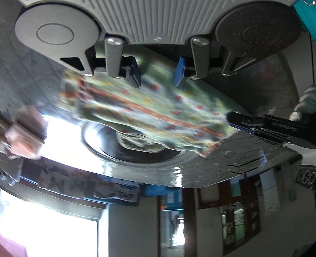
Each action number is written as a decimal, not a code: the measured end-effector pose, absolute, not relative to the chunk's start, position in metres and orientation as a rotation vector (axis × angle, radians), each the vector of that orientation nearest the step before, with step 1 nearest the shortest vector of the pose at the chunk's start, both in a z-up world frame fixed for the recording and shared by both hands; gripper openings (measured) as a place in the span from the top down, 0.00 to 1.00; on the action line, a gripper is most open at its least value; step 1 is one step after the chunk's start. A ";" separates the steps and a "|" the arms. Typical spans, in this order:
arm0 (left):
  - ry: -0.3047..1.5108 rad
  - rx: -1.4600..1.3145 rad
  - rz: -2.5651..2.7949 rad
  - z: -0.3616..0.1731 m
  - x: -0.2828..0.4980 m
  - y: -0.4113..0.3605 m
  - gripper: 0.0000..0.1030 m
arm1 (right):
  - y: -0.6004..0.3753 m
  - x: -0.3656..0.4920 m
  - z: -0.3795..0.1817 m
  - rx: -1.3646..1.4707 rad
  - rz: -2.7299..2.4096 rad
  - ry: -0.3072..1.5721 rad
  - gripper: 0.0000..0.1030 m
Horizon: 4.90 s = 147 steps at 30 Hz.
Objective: Fold clothes
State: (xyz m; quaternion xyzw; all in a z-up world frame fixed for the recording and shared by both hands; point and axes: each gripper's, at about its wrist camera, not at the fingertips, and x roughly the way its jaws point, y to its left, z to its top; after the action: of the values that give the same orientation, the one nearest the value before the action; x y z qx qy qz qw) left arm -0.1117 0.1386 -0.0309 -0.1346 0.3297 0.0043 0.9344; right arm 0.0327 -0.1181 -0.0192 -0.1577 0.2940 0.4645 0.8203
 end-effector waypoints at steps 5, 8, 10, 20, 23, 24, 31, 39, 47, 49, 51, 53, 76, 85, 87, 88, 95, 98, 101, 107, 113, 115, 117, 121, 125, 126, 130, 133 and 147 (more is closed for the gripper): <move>0.688 -0.277 0.017 -0.029 -0.110 0.139 0.83 | -0.148 0.052 -0.024 -0.280 0.904 0.686 0.64; 0.686 -0.276 0.021 -0.025 -0.110 0.139 0.82 | -0.158 0.057 -0.018 -0.275 0.896 0.688 0.65; 0.682 -0.271 0.029 -0.021 -0.109 0.139 0.78 | -0.160 0.059 -0.013 -0.302 0.878 0.681 0.64; 0.720 -0.270 0.064 -0.014 -0.101 0.139 0.57 | -0.162 0.073 0.008 -0.465 0.866 0.631 0.52; 0.722 -0.274 0.077 -0.011 -0.100 0.138 0.53 | -0.159 0.072 0.008 -0.466 0.885 0.629 0.48; 0.721 -0.277 0.081 -0.010 -0.100 0.138 0.51 | -0.158 0.071 0.008 -0.464 0.893 0.628 0.45; 0.736 -0.276 0.103 -0.006 -0.103 0.131 0.35 | -0.148 0.053 -0.003 -0.398 0.944 0.619 0.30; 0.726 -0.260 0.145 0.000 -0.109 0.124 0.15 | -0.141 0.036 -0.002 -0.319 0.949 0.577 0.07; 0.700 -0.300 0.241 0.000 -0.119 0.156 0.13 | -0.101 0.009 -0.001 -0.440 1.058 0.526 0.08; 0.695 -0.325 0.271 -0.002 -0.121 0.170 0.13 | -0.086 0.002 -0.002 -0.478 1.097 0.518 0.11; 0.688 -0.355 0.293 -0.003 -0.123 0.183 0.13 | -0.069 -0.007 -0.006 -0.523 1.138 0.509 0.12; 0.680 -0.382 0.311 -0.005 -0.124 0.195 0.13 | -0.052 -0.014 -0.007 -0.565 1.176 0.499 0.18; 0.696 -0.649 0.240 -0.016 -0.113 0.231 0.14 | 0.038 -0.049 -0.021 -0.685 1.329 0.444 0.85; 0.721 -0.890 0.166 -0.029 -0.100 0.234 0.14 | 0.012 -0.017 0.009 -0.406 1.326 0.523 0.88; 0.736 -0.953 0.135 -0.035 -0.093 0.235 0.14 | 0.008 -0.014 0.011 -0.386 1.329 0.531 0.88; 0.741 -0.973 0.124 -0.038 -0.090 0.234 0.14 | 0.003 -0.013 0.012 -0.384 1.329 0.528 0.89; 0.765 -0.974 0.076 -0.045 -0.070 0.231 0.35 | -0.002 -0.015 0.011 -0.387 1.349 0.532 0.89; 0.779 -0.968 0.072 -0.051 -0.068 0.229 0.61 | -0.004 -0.011 0.009 -0.374 1.359 0.541 0.88; 0.780 -0.972 0.075 -0.057 -0.070 0.232 0.77 | -0.010 -0.006 0.011 -0.355 1.363 0.552 0.84; 0.774 -0.970 0.068 -0.061 -0.076 0.238 0.86 | -0.044 0.021 0.014 -0.327 1.265 0.571 0.78; 0.775 -0.938 0.073 -0.058 -0.076 0.234 0.86 | -0.098 0.068 0.008 -0.274 0.997 0.604 0.59; 0.775 -0.937 0.075 -0.058 -0.074 0.232 0.86 | -0.116 0.086 0.004 -0.253 0.914 0.609 0.58; 0.776 -0.933 0.077 -0.058 -0.073 0.231 0.86 | -0.127 0.103 0.001 -0.223 0.850 0.631 0.54; 0.776 -0.918 0.081 -0.057 -0.073 0.230 0.86 | -0.148 0.131 -0.011 -0.136 0.737 0.674 0.48; 0.778 -0.909 0.085 -0.056 -0.072 0.228 0.86 | -0.156 0.153 -0.027 -0.036 0.701 0.740 0.46; 0.779 -0.906 0.085 -0.056 -0.072 0.228 0.86 | -0.155 0.154 -0.029 -0.025 0.697 0.748 0.46; 0.781 -0.886 0.088 -0.055 -0.072 0.225 0.86 | -0.151 0.159 -0.040 -0.008 0.691 0.755 0.44; 0.785 -0.854 0.092 -0.052 -0.070 0.222 0.86 | -0.147 0.153 -0.038 -0.027 0.711 0.746 0.58; 0.778 -0.721 0.025 -0.014 -0.044 0.195 0.91 | -0.167 0.135 -0.007 -0.022 0.735 0.674 0.92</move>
State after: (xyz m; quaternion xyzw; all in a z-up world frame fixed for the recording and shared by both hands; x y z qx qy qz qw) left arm -0.0444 0.1948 -0.0138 -0.3437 0.3709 0.0119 0.8626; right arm 0.1346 -0.1669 -0.0074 -0.0106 0.3233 0.3525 0.8781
